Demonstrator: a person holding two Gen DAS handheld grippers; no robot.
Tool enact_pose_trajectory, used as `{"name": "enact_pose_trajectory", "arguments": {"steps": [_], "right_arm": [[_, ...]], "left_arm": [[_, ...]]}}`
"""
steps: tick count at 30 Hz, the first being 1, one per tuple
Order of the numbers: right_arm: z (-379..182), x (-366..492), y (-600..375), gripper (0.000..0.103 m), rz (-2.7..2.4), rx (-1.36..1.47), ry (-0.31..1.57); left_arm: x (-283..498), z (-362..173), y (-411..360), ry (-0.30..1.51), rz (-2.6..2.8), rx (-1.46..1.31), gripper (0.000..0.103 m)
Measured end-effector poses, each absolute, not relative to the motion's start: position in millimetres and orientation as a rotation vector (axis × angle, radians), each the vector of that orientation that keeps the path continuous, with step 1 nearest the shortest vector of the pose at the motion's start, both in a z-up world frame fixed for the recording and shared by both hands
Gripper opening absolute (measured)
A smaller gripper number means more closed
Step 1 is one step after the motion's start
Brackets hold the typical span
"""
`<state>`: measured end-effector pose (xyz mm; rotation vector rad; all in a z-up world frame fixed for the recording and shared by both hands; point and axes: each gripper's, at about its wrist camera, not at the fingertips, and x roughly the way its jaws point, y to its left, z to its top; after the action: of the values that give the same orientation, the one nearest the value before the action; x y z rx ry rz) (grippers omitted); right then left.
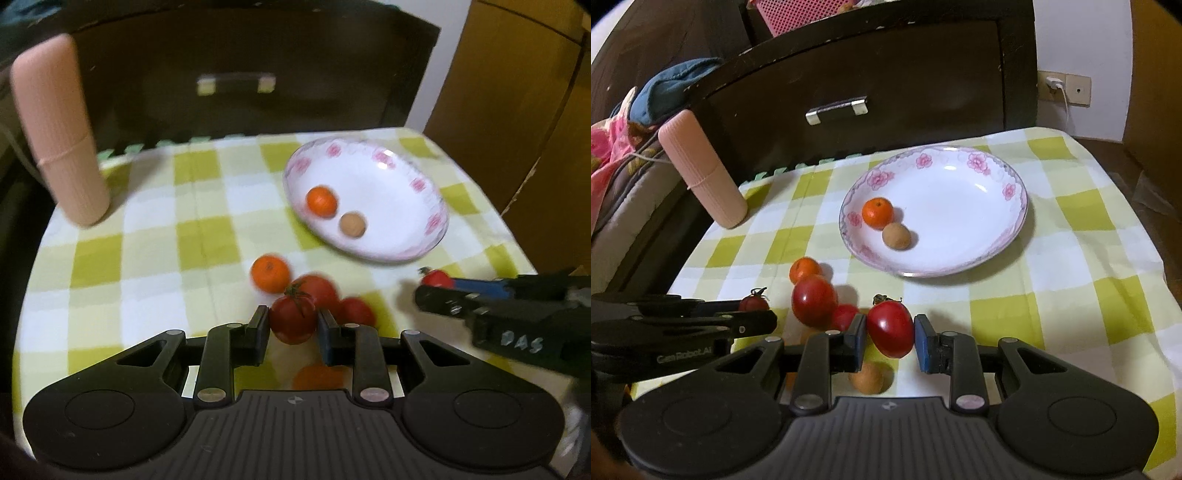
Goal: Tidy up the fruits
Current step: 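Lift both cherry tomatoes, carry them into the bowl and open both tools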
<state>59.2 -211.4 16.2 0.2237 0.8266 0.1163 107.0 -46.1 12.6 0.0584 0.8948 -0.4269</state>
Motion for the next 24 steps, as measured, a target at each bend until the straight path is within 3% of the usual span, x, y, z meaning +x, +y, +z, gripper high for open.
{"name": "enact_pose_trajectory", "arguments": {"steps": [24], "right_arm": [[9,123,-248,0.027,0.071,0.222,0.788]], "left_arm": [[176,5,-112,0.913,-0.471,0.098,0.033]]}}
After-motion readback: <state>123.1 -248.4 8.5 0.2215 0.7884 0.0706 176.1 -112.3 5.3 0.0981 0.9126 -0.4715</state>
